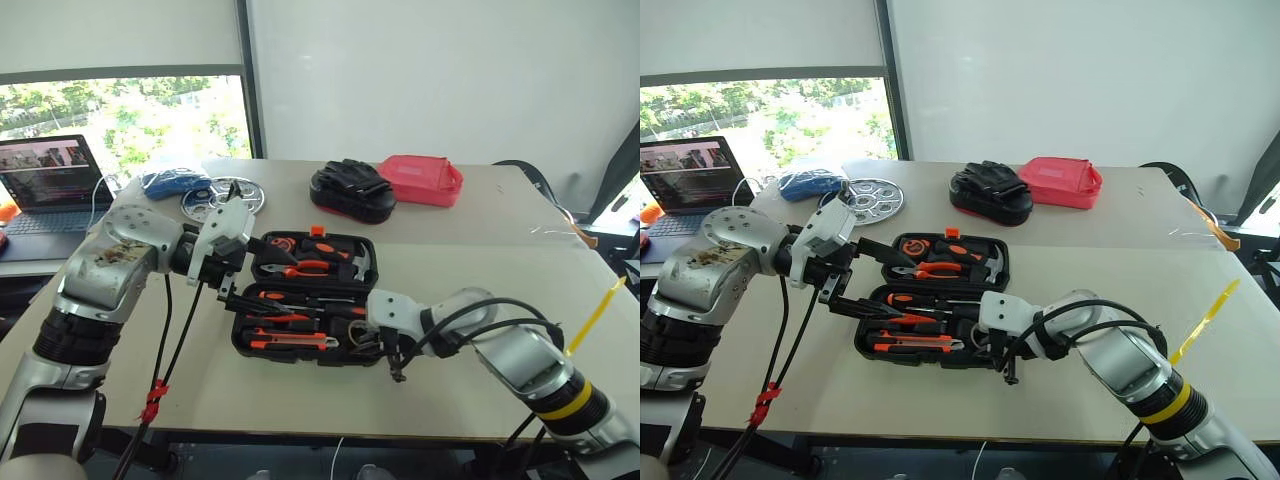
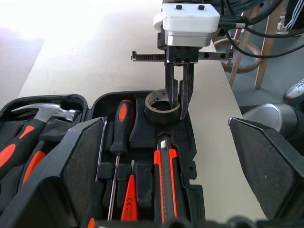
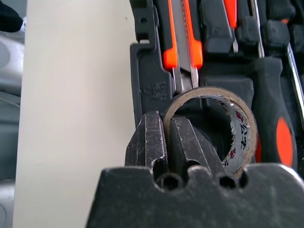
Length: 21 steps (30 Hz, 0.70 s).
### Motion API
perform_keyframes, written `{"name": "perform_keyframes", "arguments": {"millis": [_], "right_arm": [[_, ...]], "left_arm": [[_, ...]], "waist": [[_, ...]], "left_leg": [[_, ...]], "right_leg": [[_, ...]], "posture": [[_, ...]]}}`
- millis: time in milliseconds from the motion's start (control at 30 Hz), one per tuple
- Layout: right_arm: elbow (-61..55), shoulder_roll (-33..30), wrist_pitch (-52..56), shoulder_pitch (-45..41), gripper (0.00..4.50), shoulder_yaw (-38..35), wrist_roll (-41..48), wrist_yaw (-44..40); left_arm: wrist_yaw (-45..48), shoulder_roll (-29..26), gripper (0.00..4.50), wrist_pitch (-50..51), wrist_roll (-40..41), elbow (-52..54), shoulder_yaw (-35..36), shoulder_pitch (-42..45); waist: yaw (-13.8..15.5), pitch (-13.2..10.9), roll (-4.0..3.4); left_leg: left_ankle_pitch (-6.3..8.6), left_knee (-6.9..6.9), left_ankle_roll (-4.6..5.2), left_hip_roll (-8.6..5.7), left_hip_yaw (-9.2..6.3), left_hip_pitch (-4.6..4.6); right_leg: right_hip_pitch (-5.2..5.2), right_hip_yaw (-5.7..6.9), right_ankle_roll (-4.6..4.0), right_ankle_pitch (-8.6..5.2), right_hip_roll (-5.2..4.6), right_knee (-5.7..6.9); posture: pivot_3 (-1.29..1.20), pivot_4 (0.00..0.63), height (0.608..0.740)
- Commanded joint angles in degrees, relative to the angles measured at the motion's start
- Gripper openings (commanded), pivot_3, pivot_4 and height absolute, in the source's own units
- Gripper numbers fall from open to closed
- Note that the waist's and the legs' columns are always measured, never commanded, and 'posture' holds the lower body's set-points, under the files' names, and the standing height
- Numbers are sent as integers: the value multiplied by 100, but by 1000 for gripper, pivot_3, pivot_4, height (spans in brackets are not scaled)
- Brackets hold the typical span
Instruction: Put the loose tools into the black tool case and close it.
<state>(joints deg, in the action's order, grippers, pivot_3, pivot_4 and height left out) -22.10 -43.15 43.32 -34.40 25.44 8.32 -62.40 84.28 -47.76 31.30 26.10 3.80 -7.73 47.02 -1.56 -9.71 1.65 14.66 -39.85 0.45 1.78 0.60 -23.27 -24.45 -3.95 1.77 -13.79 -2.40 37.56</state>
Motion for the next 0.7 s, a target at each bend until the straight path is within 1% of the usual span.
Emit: {"name": "perform_keyframes", "arguments": {"millis": [33,133,167,200,400,433,600,633,667,700], "right_arm": [[-286,58,124,-16,794,-82,126,32],[-312,62,141,31,1552,-30,102,92],[-330,58,154,42,1878,-30,106,105],[-351,48,165,49,2304,-35,115,112],[-452,7,335,-47,4317,-259,288,133],[-461,-5,355,-64,4416,-284,311,136],[-445,-116,301,29,4416,-241,241,182],[-452,-129,285,52,3860,-227,226,202],[-471,-137,283,72,3734,-223,222,218],[-506,-142,309,96,3349,-241,235,241]], "left_arm": [[-19,-25,4500,-27,21,75,90,184],[-17,-23,4500,-31,19,64,87,208],[-12,-23,4500,-33,19,58,87,216],[-9,-22,4500,-35,18,50,84,225],[19,16,4500,-89,-15,-28,50,267],[23,23,4500,-92,-16,-32,44,273],[40,101,4500,-156,-63,-76,-10,323],[44,108,4500,-178,-79,-88,-19,329],[45,107,4500,-190,-84,-83,-20,323],[48,106,4500,-194,-83,-77,-20,319]], "waist": [[1,0,0],[6,0,0],[10,0,0],[15,0,0],[33,0,0],[34,0,0],[45,0,0],[45,0,0],[45,0,0],[44,0,0]], "left_leg": [[0,0,0,0,0,0],[0,0,0,0,0,0],[0,0,0,0,0,0],[0,0,0,0,0,0],[0,0,0,0,0,-1],[0,0,0,0,0,0],[0,0,0,0,0,0],[0,0,0,0,0,-1],[0,-1,0,0,0,0],[0,0,0,0,0,0]], "right_leg": [[0,0,0,0,0,0],[0,0,0,0,0,0],[0,0,0,0,0,0],[0,0,0,0,0,0],[0,0,0,0,0,0],[0,0,0,0,0,0],[0,0,0,0,0,-1],[0,0,0,0,0,-1],[0,0,0,0,0,-1],[0,0,0,0,0,-1]], "posture": [[0,150,740],[0,150,740],[0,150,740],[0,150,740],[0,150,740],[0,150,740],[0,150,740],[0,150,740],[0,150,740],[0,150,740]]}}
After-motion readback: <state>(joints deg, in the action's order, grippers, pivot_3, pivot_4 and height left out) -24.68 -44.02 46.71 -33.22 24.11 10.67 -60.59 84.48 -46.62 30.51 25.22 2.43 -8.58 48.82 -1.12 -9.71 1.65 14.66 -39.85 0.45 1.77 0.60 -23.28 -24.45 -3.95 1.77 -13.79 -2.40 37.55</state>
